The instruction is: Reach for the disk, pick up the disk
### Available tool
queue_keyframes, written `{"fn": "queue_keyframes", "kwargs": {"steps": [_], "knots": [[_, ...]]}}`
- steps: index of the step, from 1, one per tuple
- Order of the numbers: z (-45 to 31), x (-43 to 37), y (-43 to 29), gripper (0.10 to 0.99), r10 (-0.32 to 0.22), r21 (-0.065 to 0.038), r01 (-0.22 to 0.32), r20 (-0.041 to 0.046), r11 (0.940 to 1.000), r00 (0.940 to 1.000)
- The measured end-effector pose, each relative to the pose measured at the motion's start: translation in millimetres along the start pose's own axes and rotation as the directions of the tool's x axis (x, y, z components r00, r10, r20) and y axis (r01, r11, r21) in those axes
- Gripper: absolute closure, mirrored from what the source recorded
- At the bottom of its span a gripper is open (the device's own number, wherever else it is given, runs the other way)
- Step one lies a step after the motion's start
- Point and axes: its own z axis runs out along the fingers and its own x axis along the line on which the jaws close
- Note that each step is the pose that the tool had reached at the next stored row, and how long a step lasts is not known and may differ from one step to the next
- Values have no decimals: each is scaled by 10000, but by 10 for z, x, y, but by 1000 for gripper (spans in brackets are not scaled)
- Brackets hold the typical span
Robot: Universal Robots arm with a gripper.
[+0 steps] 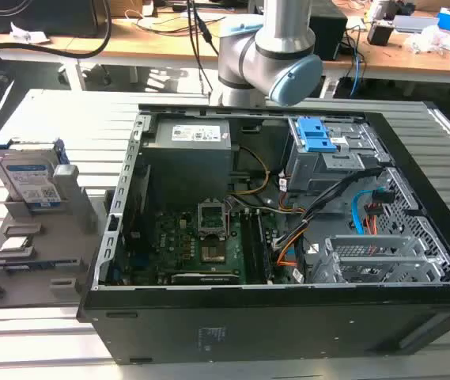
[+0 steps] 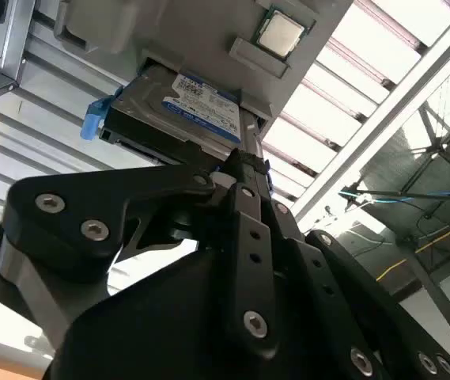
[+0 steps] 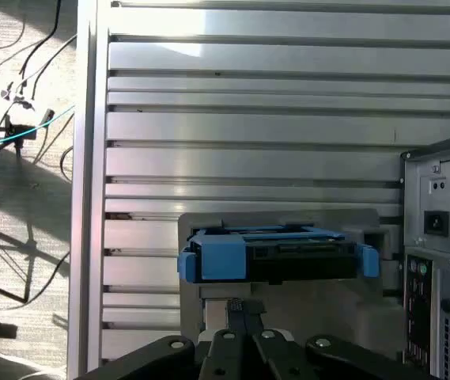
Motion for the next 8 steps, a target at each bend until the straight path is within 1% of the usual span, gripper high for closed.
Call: {"fn": "queue_keyframes", "kwargs": {"steps": [3, 4, 7, 8], "knots": [[0, 0, 1, 980, -304, 0, 304, -11, 9995, 9995], [0, 0, 2, 980, -495, 0, 495, -19, 9988, 9988], [0, 1, 3, 980, -963, -1, 963, -37, 9954, 9953], [0, 0, 3, 980, -1196, -2, 1196, -46, 9928, 9928]]}}
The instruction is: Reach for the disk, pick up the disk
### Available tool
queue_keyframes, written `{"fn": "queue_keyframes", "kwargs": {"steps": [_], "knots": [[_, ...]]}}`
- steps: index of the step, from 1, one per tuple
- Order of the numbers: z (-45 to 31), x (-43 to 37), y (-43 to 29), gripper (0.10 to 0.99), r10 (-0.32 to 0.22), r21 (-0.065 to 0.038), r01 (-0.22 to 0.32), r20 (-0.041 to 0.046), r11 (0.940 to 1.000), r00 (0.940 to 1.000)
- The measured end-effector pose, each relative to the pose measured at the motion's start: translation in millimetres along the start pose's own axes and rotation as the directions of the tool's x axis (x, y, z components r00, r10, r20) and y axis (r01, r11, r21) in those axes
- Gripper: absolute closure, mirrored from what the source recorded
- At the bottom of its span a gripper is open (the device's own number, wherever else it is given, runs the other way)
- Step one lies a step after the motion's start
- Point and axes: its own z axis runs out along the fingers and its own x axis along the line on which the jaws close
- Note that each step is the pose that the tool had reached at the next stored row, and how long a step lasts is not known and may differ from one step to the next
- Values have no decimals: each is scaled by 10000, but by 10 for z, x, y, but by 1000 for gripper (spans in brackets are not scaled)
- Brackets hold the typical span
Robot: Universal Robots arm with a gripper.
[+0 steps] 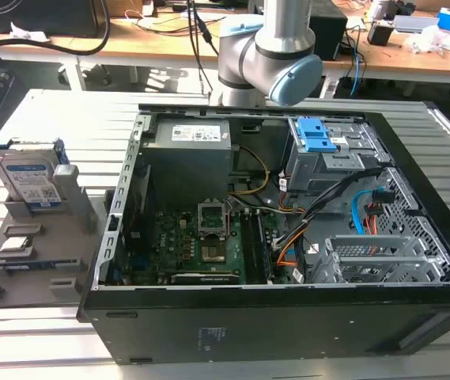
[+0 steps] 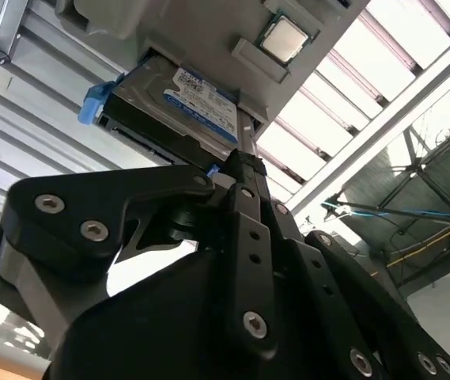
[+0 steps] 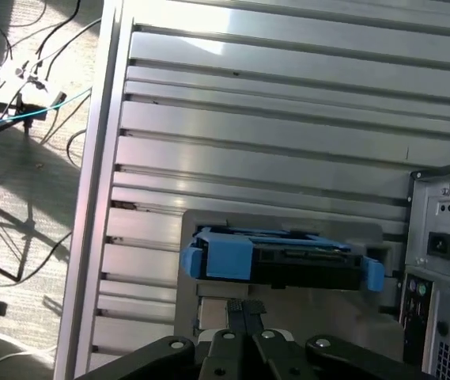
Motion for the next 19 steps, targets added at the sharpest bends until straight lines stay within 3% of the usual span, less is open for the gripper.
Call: {"fn": "queue_keyframes", "kwargs": {"steps": [6, 9, 14, 16, 19], "knots": [[0, 0, 0, 980, -767, -1, 767, -29, 9971, 9971], [0, 0, 0, 980, -1210, -3, 1210, -47, 9927, 9926], [0, 0, 0, 980, -2232, -9, 2232, -85, 9748, 9747], [0, 0, 0, 980, -2829, -15, 2829, -108, 9591, 9591], [0, 0, 0, 980, -3350, -21, 3350, -128, 9422, 9421]]}}
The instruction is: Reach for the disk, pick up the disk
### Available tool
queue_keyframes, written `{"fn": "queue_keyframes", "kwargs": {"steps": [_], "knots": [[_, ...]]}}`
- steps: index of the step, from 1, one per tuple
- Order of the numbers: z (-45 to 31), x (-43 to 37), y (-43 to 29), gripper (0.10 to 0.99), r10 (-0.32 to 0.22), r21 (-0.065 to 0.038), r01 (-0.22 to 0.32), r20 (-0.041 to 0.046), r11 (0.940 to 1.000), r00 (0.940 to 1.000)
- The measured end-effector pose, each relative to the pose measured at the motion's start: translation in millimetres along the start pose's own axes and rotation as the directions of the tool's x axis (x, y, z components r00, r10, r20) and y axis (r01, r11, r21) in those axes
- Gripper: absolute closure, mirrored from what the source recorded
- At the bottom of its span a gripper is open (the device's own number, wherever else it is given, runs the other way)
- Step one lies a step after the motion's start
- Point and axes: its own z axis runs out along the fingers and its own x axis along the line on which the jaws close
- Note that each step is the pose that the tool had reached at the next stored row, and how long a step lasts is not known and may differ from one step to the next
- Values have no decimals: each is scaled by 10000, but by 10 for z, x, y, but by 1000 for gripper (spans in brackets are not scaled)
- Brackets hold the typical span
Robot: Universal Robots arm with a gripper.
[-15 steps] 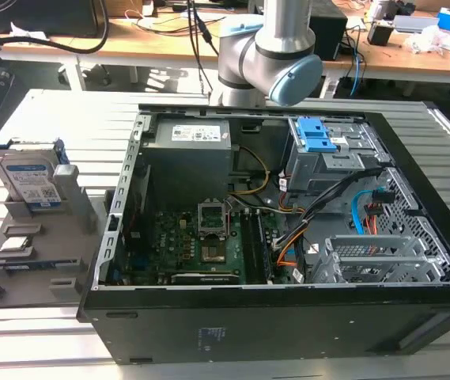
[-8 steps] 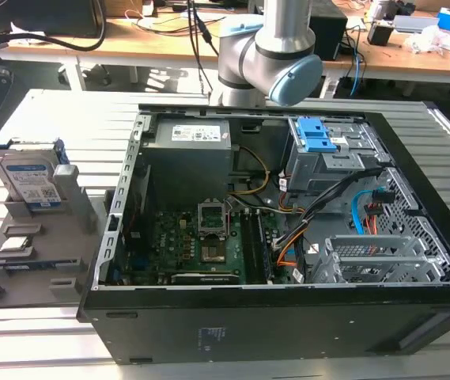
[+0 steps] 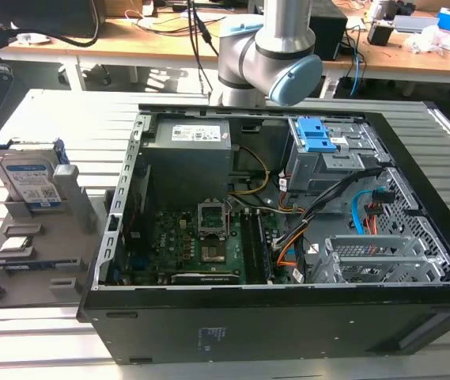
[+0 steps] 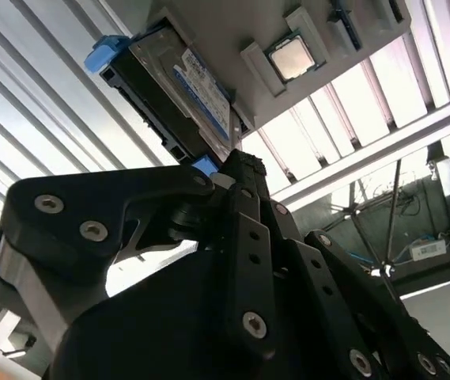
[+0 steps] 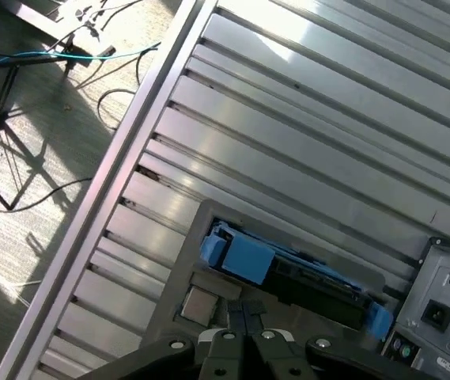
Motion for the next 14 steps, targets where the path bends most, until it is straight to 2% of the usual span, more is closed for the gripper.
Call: {"fn": "queue_keyframes", "kwargs": {"steps": [2, 4, 7, 9, 14], "knots": [[0, 0, 0, 980, -333, 0, 333, -13, 9994, 9994], [0, 0, 0, 980, -933, -2, 933, -36, 9956, 9956], [0, 0, 0, 980, -1821, -6, 1821, -70, 9833, 9833], [0, 0, 0, 980, -2076, -8, 2076, -80, 9782, 9782], [0, 0, 0, 980, -2832, -15, 2832, -109, 9591, 9590]]}}
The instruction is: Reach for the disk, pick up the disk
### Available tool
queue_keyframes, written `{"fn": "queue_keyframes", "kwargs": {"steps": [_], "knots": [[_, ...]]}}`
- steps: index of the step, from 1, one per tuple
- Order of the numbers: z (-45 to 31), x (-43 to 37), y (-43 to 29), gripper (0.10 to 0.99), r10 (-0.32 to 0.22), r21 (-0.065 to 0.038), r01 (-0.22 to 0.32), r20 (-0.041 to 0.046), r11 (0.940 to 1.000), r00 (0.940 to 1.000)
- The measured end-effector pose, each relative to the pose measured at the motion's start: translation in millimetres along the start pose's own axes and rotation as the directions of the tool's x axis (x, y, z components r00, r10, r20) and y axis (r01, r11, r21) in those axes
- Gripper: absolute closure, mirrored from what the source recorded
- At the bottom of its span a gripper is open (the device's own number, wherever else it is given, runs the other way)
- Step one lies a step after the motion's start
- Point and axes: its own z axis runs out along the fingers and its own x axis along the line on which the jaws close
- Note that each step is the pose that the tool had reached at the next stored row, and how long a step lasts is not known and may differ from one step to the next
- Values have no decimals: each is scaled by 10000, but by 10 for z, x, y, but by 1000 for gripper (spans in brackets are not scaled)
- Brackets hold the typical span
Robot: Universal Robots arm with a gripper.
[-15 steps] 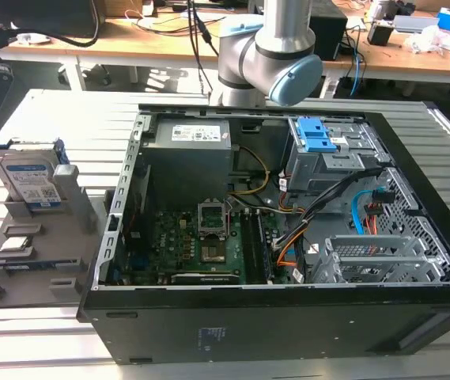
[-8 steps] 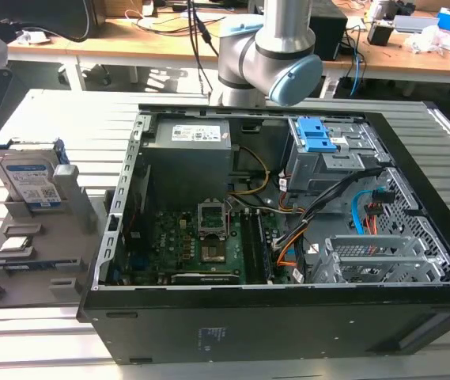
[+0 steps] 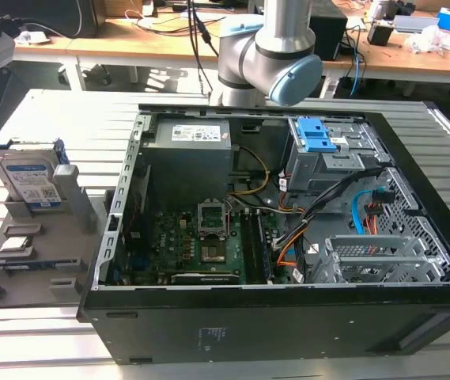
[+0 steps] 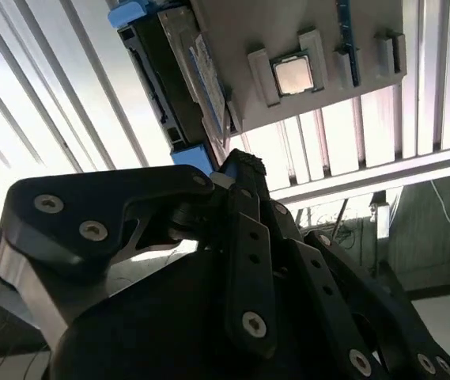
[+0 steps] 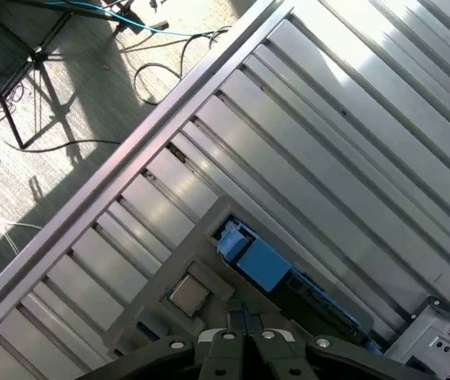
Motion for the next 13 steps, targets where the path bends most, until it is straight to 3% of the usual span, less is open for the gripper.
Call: {"fn": "queue_keyframes", "kwargs": {"steps": [6, 13], "knots": [[0, 0, 0, 980, -855, -1, 855, -33, 9963, 9963], [0, 0, 0, 980, -1889, -6, 1889, -72, 9820, 9820]]}}
